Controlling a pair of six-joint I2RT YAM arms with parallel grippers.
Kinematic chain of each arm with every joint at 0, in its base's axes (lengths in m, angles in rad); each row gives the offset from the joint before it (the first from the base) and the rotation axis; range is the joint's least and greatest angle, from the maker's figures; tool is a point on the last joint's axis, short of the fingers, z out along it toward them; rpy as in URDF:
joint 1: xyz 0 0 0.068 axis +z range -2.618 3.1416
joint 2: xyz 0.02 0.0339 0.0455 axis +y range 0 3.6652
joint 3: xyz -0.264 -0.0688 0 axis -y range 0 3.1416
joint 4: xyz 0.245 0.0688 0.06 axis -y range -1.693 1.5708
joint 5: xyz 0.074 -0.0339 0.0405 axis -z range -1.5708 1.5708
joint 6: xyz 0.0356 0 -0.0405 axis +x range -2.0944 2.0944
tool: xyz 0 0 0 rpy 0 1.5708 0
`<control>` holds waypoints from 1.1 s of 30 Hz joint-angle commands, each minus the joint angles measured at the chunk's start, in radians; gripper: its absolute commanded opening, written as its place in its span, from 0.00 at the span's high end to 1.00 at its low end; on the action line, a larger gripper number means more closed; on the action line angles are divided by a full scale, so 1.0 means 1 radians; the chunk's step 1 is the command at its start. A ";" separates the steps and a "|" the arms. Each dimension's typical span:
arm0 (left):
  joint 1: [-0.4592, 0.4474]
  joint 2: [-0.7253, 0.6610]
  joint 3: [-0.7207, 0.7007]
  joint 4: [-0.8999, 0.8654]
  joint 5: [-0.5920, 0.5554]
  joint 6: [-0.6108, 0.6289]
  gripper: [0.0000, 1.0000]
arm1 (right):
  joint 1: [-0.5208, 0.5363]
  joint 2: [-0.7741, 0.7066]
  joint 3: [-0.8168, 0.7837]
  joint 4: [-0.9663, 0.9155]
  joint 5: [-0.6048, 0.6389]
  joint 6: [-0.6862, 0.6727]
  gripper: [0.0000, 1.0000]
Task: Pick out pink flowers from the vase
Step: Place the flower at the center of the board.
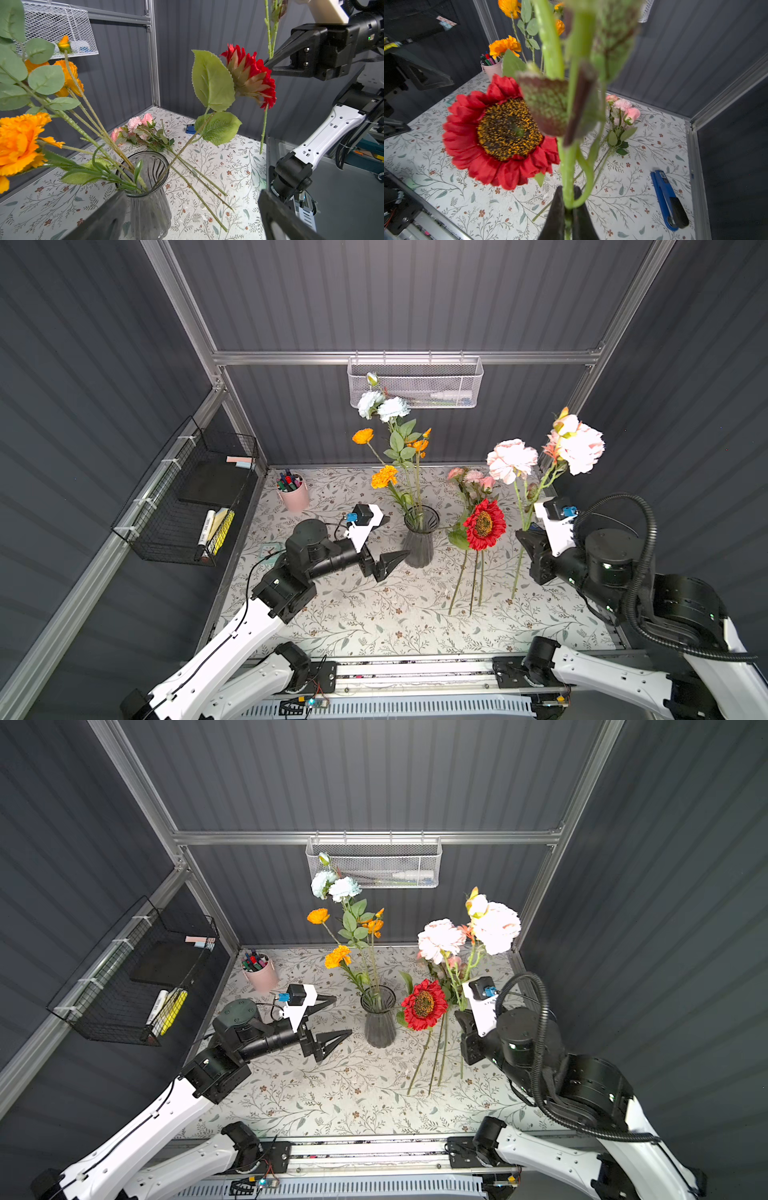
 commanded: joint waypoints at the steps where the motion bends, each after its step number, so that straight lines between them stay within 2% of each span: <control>1: -0.004 0.010 0.013 0.007 -0.010 0.025 0.01 | -0.123 0.004 -0.045 0.010 -0.052 0.030 1.00; 5: -0.004 0.008 0.008 -0.010 -0.069 0.028 0.01 | -0.423 0.007 -0.128 0.085 -0.374 0.018 1.00; 9: -0.004 -0.003 -0.010 -0.008 -0.113 0.042 0.01 | -0.584 0.062 -0.207 0.141 -0.536 -0.010 1.00; 11: -0.004 -0.001 -0.017 -0.009 -0.122 0.049 0.00 | -0.631 0.104 -0.243 0.183 -0.598 -0.013 1.00; 17: -0.004 0.046 -0.027 -0.014 -0.138 0.078 0.01 | -0.691 0.265 -0.300 0.285 -0.680 -0.033 1.00; 19: -0.004 0.070 -0.027 -0.002 -0.174 0.086 0.01 | -0.706 0.323 -0.306 0.308 -0.704 -0.040 1.00; 33: -0.002 0.250 -0.018 0.077 -0.196 0.116 0.01 | -0.754 0.678 -0.275 0.417 -0.754 -0.079 1.00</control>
